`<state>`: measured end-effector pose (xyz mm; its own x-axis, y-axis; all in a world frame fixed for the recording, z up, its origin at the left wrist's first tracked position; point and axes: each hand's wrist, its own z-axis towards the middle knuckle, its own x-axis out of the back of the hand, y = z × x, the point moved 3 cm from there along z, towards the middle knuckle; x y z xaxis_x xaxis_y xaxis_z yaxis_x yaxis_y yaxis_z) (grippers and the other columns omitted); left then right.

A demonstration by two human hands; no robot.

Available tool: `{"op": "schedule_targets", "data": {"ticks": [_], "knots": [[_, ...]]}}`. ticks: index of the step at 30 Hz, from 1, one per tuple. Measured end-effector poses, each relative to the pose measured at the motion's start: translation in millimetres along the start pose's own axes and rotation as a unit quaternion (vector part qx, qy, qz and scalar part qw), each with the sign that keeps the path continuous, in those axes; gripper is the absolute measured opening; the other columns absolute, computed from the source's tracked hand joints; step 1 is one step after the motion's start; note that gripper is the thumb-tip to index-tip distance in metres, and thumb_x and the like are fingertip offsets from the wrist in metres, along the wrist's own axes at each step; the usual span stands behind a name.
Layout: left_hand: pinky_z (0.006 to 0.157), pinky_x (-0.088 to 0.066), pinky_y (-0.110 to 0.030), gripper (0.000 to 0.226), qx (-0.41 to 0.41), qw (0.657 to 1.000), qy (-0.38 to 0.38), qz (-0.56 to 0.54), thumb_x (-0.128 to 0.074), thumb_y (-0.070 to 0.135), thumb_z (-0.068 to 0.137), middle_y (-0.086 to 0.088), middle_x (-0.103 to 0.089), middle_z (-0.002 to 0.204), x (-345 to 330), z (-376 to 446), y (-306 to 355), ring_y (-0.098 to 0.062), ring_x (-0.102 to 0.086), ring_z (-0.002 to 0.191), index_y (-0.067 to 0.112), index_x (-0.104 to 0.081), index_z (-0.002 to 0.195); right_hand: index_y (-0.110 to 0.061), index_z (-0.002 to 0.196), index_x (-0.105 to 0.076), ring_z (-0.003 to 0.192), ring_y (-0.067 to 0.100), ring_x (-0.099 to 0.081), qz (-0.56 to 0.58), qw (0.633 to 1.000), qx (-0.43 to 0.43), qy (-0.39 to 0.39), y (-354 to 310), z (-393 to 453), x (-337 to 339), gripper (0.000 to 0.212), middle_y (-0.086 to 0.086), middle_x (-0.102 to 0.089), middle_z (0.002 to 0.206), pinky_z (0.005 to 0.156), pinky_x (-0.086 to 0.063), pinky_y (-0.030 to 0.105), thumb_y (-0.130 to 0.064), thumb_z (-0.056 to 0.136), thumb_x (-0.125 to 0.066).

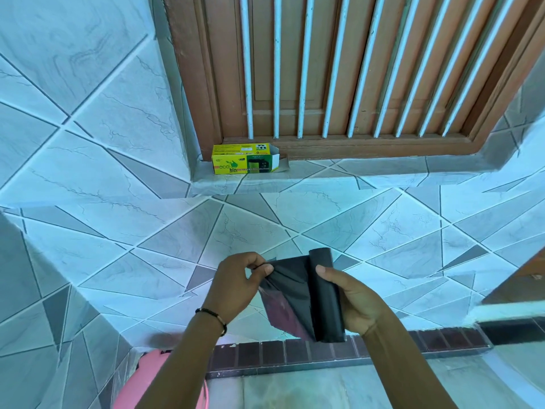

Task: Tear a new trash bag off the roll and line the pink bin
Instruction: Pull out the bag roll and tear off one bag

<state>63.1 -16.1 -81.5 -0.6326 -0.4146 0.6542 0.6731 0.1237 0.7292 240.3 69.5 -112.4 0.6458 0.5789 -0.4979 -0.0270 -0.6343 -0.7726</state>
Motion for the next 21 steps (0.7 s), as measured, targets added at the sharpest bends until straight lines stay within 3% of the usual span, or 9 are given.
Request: {"op": "schedule_targets", "data": {"ticks": [4,6,9,13,15,16,19,21], "knots": [[0.069,-0.034,-0.005,0.019,-0.005,1.000,0.001,0.023,-0.063,0.022,0.086,0.010,-0.063,0.074,21.5,3.5,-11.3,0.000,-0.056,0.078,0.027,-0.058,0.068,-0.007,0.091,-0.075,0.081,0.026,-0.071,0.015,1.000,0.019,0.005,-4.3,-4.6,9.4,0.069,0.015,-0.073,0.095,0.069,-0.058,0.034,-0.029,0.028,-0.093],[0.070,-0.036,-0.009,0.025,0.000,1.000,0.001,0.030,-0.064,0.022,0.085,0.013,-0.063,0.074,31.2,4.2,-16.4,0.001,-0.057,0.078,0.033,-0.055,0.065,-0.007,0.092,-0.073,0.080,0.025,-0.070,0.005,0.999,0.036,0.007,-8.0,-5.5,11.2,0.071,0.014,-0.073,0.093,0.070,-0.058,0.034,-0.028,0.027,-0.093],[0.071,-0.035,-0.003,0.029,0.007,0.999,-0.007,0.046,-0.064,0.021,0.085,0.017,-0.061,0.074,37.6,3.5,-19.9,0.001,-0.056,0.078,0.036,-0.053,0.063,0.001,0.108,-0.065,0.088,0.029,-0.067,-0.026,0.999,0.047,0.008,-10.0,-4.4,11.9,0.083,0.018,-0.069,0.101,0.077,-0.057,0.036,-0.028,0.035,-0.092],[0.080,-0.045,-0.026,0.029,0.018,0.998,0.009,0.061,-0.064,0.022,0.085,0.011,-0.066,0.078,40.6,4.7,-22.5,-0.012,-0.060,0.082,0.038,-0.053,0.063,0.000,0.108,-0.065,0.086,0.029,-0.068,-0.063,0.996,0.059,0.021,-11.1,-3.7,11.7,0.064,0.017,-0.071,0.100,0.075,-0.056,0.035,-0.021,0.050,-0.081],[0.084,-0.047,-0.029,0.017,0.027,0.999,0.003,0.041,-0.063,0.026,0.085,0.015,-0.066,0.082,36.7,5.2,-19.7,-0.010,-0.061,0.087,0.035,-0.059,0.072,-0.001,0.105,-0.067,0.086,0.031,-0.069,-0.069,0.995,0.067,0.027,-12.2,-3.4,8.2,0.058,0.020,-0.070,0.101,0.073,-0.057,0.037,-0.020,0.052,-0.079],[0.086,-0.046,-0.028,0.005,0.026,0.999,-0.010,0.017,-0.063,0.029,0.085,0.016,-0.066,0.086,31.8,5.6,-14.9,-0.007,-0.061,0.091,0.032,-0.062,0.080,-0.001,0.105,-0.067,0.087,0.032,-0.068,-0.073,0.995,0.069,0.027,-12.2,-2.6,4.5,0.055,0.021,-0.069,0.103,0.073,-0.057,0.037,-0.017,0.053,-0.078],[0.086,-0.040,-0.013,0.024,0.012,0.996,-0.073,-0.046,-0.064,0.036,0.083,0.016,-0.064,0.101,6.4,7.6,5.1,0.002,-0.057,0.098,0.024,-0.063,0.104,0.000,0.107,-0.066,0.087,0.031,-0.066,-0.081,0.994,0.069,0.002,-10.2,0.4,-13.6,0.044,0.021,-0.068,0.101,0.074,-0.056,0.037,-0.011,0.065,-0.073],[0.077,-0.038,-0.004,0.019,-0.016,0.995,-0.076,-0.055,-0.064,0.033,0.084,0.019,-0.063,0.093,-5.3,10.2,18.7,0.010,-0.054,0.090,0.022,-0.064,0.100,0.001,0.108,-0.065,0.083,0.029,-0.064,-0.083,0.994,0.065,-0.020,-8.1,3.0,-21.8,0.045,0.019,-0.065,0.096,0.073,-0.054,0.035,-0.014,0.067,-0.073]]}}
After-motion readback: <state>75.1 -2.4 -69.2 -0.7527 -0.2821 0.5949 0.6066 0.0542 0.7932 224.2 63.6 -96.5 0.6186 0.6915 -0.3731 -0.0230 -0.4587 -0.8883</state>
